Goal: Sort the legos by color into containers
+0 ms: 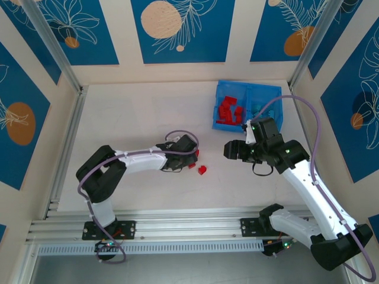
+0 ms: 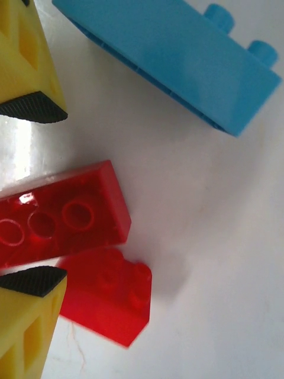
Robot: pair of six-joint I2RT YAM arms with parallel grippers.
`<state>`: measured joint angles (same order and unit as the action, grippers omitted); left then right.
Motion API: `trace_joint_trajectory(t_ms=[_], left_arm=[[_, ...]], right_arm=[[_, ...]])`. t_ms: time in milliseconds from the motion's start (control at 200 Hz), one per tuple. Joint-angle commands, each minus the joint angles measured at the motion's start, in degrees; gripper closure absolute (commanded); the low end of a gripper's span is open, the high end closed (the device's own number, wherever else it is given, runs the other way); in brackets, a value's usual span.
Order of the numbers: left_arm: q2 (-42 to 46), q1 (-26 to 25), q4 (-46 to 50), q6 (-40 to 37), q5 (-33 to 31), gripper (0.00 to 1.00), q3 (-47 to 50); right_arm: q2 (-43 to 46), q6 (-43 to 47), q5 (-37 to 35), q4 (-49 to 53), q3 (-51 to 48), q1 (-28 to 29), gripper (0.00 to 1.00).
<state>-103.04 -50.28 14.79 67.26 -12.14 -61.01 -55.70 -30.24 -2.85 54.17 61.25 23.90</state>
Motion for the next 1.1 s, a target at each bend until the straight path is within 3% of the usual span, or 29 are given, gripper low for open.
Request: trace_joint_trajectory(t_ms=[0, 170, 400, 625, 810, 1095], left_arm=[[-1.4, 0.2, 2.4, 2.4, -0.8, 0.36, -0.2], [-1.0, 0.5, 4.9, 0.6, -0.9, 0.39, 1.5], [1.8, 1.8, 5.5, -1.7, 1.3, 0.49, 7.0], [5.1, 3.0, 5.6, -6.1, 3.1, 0.64, 9.0], [5.1, 3.1, 7.2, -11.5, 6.5, 0.68, 5.2], [5.7, 2.7, 8.7, -16.0, 6.5, 0.37, 1.8]], right_arm=[[0.8, -0.5, -0.5, 1.9, 1.1, 0.3, 0.3], [1.2, -0.6, 1.6, 2.5, 1.4, 0.6, 0.3], [-0.4, 2.7, 13.7, 3.0, -0.6, 3.4, 0.29], [-0.3, 0.8, 12.1, 2.8, -1.5, 5.5, 0.29], [0.0, -0.2, 11.1, 2.5, -1.1, 5.5, 0.29], [1.1, -1.5, 10.0, 2.7, -1.9, 5.7, 0.29]])
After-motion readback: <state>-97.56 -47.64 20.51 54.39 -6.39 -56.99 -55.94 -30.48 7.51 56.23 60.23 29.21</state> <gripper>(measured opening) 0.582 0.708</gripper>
